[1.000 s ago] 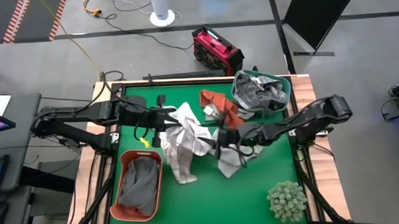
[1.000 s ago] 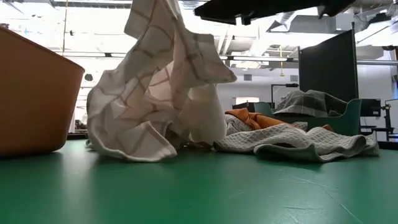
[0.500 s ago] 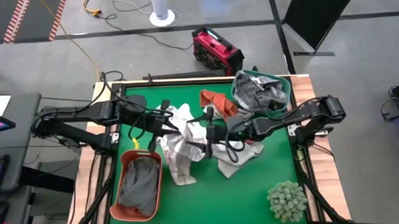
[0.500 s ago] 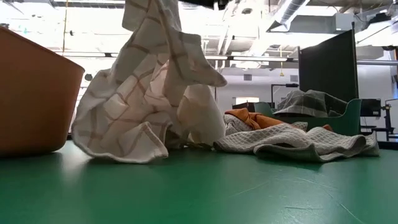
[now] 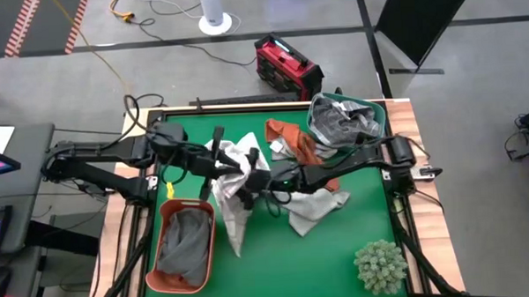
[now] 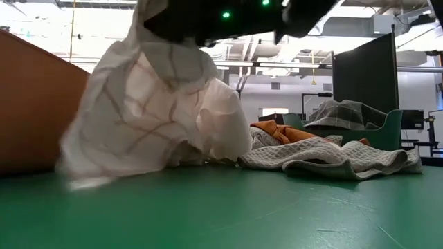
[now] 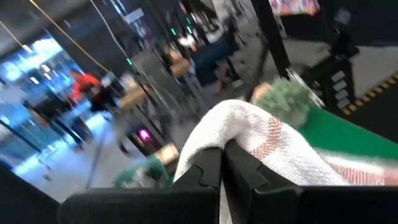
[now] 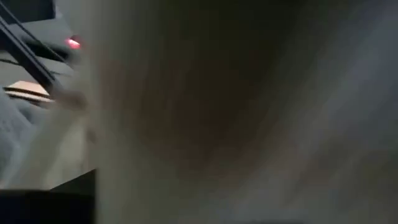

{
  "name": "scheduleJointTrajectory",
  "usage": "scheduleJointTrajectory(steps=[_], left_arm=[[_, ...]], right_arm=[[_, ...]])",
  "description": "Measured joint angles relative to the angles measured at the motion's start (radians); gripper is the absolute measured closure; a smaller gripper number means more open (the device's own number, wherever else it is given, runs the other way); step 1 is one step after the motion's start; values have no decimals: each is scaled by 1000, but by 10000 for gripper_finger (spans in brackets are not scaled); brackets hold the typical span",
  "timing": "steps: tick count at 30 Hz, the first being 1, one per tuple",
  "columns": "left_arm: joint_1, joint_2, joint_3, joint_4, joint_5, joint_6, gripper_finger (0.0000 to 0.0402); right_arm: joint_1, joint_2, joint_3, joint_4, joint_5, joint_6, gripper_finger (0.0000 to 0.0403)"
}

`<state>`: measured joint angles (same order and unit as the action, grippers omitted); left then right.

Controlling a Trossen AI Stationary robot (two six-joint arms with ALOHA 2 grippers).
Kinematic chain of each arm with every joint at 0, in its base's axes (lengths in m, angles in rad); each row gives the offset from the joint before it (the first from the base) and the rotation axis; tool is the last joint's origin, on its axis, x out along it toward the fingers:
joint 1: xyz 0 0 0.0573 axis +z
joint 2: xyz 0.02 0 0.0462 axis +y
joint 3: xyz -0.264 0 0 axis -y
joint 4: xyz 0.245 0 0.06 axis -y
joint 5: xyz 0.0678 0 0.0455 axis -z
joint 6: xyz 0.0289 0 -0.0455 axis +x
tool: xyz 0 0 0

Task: Sort towels by color in basket
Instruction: Put the white patterned towel into the green bin

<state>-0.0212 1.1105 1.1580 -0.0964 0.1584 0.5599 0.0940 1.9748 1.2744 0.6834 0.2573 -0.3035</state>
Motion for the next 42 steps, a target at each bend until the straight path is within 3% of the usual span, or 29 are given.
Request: scheduleJointTrajectory(steps=[4,7,10,15,16,21,25,31,42], left_arm=[[0,-17,0,84,-22,35,401],[0,-32,0,112,-55,42,401],[0,-46,0,111,-89,28,401],[1,-48,0,83,-151,-25,399],[0,-48,0,77,-193,-50,396],[2,-65,0,-4,-404,-170,348],[1,-94,1,-130,-425,-240,280],[1,-104,1,-365,-426,-380,196],[0,-3,0,-514,-407,-563,180]], right_arm=[[11,51,52,-18,-14,-1,70],[18,54,69,-44,-16,-8,120],[28,39,68,-72,-16,-19,193],[41,4,67,-137,-21,-60,363],[44,-6,67,-163,-21,-69,376],[60,-79,67,-323,-7,-40,374],[97,-160,67,-471,55,-38,375],[157,-293,67,-661,228,-38,375],[208,-572,67,-881,660,-83,375]])
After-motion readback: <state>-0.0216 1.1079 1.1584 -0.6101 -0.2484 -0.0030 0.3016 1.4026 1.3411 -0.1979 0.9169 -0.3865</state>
